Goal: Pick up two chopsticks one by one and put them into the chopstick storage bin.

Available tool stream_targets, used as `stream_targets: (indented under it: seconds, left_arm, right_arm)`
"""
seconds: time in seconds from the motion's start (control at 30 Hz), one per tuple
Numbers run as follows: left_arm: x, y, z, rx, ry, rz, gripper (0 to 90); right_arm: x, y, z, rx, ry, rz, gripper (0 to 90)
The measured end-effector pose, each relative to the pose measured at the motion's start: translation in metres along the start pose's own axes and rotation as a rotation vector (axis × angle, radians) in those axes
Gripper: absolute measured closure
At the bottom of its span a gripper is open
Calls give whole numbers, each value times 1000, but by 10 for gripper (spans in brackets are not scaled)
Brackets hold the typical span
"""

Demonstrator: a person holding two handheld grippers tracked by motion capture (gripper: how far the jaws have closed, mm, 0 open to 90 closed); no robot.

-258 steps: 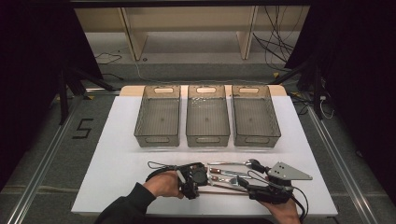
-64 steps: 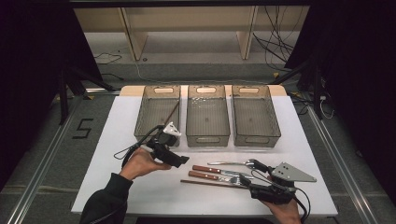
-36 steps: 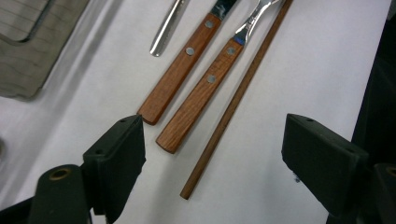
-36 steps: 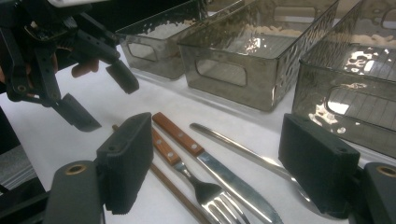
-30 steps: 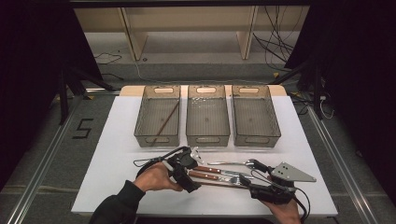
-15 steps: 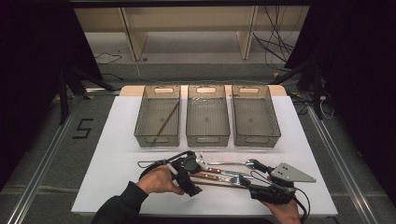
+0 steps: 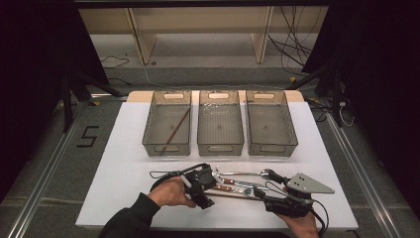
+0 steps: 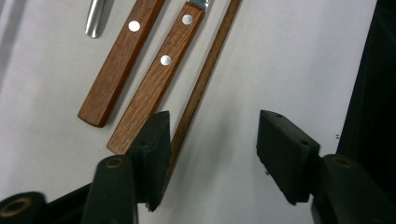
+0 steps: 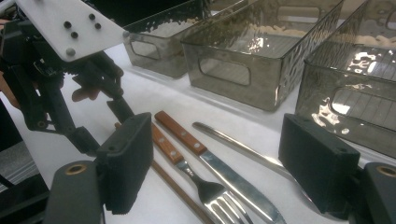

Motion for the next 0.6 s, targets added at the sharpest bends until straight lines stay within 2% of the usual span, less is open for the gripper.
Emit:
stream_targets:
  seconds: [0.17, 0.2, 0.3, 0.47, 0.53, 0.6]
  left_arm:
    - [2, 2, 2, 2, 8, 3, 519]
    - [2, 3, 3, -9, 9, 3, 536]
    - [2, 5, 5, 4, 20, 20, 548]
    - [3, 10, 7, -5, 22, 20, 582]
    - [2, 11, 8, -8, 36, 41, 600]
    - [1, 13, 8, -10, 34, 49, 612]
  right_arm:
    - [0, 0, 0, 1, -3, 1, 269]
    - [0, 0, 1, 1, -2, 1, 269]
    - [0, 1, 0, 2, -4, 2, 269]
    - [0, 1, 0, 3, -2, 2, 269]
    - [0, 1, 0, 3, -2, 3, 269]
    - [0, 1, 1, 3, -4, 2, 269]
Point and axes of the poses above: each handheld gripper's, and its own axes: y roughly forward along the jaws, x roughly out of its top, z roughly to its left, the point moved 5 cm from there along y, roughly forward along the jaws, and after that the axes turned 7 degrees about y, right-handed, at the moved point
